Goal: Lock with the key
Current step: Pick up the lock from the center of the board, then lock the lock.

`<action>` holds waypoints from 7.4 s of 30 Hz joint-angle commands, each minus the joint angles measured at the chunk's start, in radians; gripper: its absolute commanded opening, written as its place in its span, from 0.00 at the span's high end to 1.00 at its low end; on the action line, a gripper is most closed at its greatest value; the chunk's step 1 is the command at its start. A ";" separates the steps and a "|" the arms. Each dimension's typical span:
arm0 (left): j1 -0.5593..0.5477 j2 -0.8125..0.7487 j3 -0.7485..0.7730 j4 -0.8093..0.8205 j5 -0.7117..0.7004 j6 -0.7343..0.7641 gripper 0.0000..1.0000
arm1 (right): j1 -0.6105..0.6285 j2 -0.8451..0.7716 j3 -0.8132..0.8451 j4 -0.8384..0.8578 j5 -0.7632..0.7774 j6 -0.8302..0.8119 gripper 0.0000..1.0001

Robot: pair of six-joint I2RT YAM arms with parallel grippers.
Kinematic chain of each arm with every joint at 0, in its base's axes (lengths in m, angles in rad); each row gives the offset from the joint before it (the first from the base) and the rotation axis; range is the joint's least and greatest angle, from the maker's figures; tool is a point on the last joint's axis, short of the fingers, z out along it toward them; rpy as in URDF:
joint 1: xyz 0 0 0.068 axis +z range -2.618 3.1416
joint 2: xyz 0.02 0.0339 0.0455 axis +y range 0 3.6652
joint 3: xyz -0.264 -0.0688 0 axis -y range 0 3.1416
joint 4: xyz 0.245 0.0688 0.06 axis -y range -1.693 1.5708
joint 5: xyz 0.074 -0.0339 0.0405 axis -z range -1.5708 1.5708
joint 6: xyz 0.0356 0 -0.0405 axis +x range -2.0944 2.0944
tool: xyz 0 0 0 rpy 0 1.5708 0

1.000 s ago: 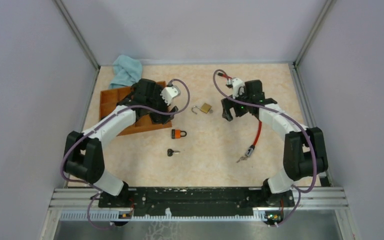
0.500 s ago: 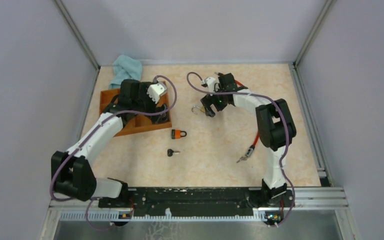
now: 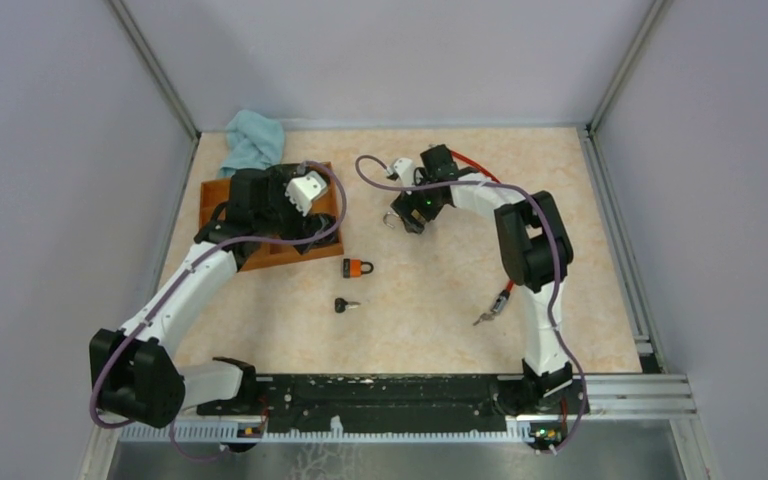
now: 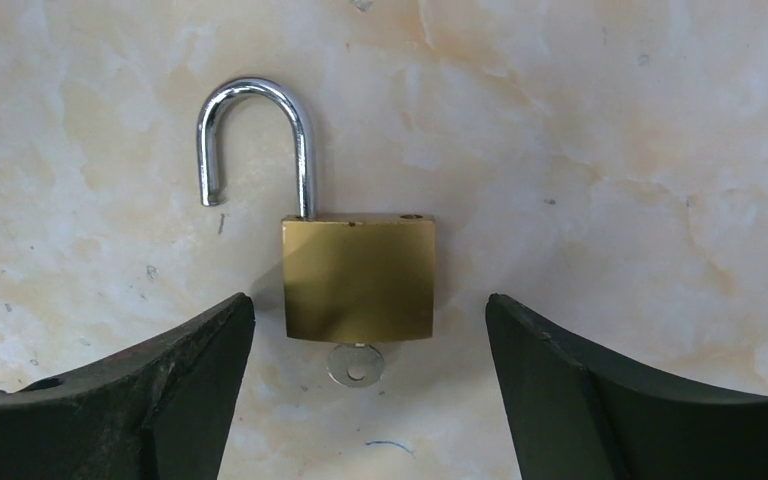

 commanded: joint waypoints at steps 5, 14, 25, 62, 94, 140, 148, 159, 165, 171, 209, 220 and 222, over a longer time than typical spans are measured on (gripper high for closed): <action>0.006 -0.035 -0.045 0.040 -0.039 0.004 0.00 | 0.022 0.048 0.061 -0.051 -0.026 -0.049 0.27; 0.006 -0.044 -0.069 0.079 -0.048 -0.013 0.00 | 0.022 0.024 0.053 -0.050 -0.043 -0.075 0.62; 0.006 -0.021 -0.044 0.099 0.038 -0.020 0.00 | 0.020 -0.199 -0.061 0.046 -0.051 -0.064 1.00; -0.167 0.326 0.290 0.039 0.799 -0.312 0.47 | 0.020 -0.804 -0.424 0.080 -0.515 0.015 1.00; -0.201 0.381 0.302 -0.034 0.749 -0.237 0.60 | 0.021 -0.800 -0.469 0.084 -0.560 -0.017 1.00; -0.173 0.255 0.218 0.288 0.838 -0.484 1.00 | 0.017 -0.867 -0.494 0.154 -0.538 0.062 0.23; -0.172 0.236 0.211 0.367 0.860 -0.568 1.00 | 0.015 -0.861 -0.519 0.214 -0.577 0.116 0.37; -0.171 0.173 0.045 0.798 0.815 -0.992 1.00 | -0.053 -0.911 -0.614 0.555 -0.671 0.446 0.50; -0.171 0.188 0.006 0.909 0.779 -1.126 1.00 | -0.063 -0.924 -0.652 0.676 -0.733 0.535 0.59; -0.170 0.205 -0.042 1.067 0.749 -1.287 1.00 | -0.063 -0.912 -0.700 0.817 -0.755 0.633 0.59; -0.152 0.204 -0.053 0.979 0.774 -1.015 0.52 | -0.081 -0.882 -0.732 1.010 -0.807 0.831 1.00; -0.150 0.188 -0.036 0.874 0.792 -0.886 0.75 | -0.087 -0.887 -0.741 1.019 -0.810 0.836 1.00; -0.150 0.188 -0.037 0.877 0.793 -0.889 0.80 | -0.089 -0.889 -0.741 1.019 -0.806 0.836 1.00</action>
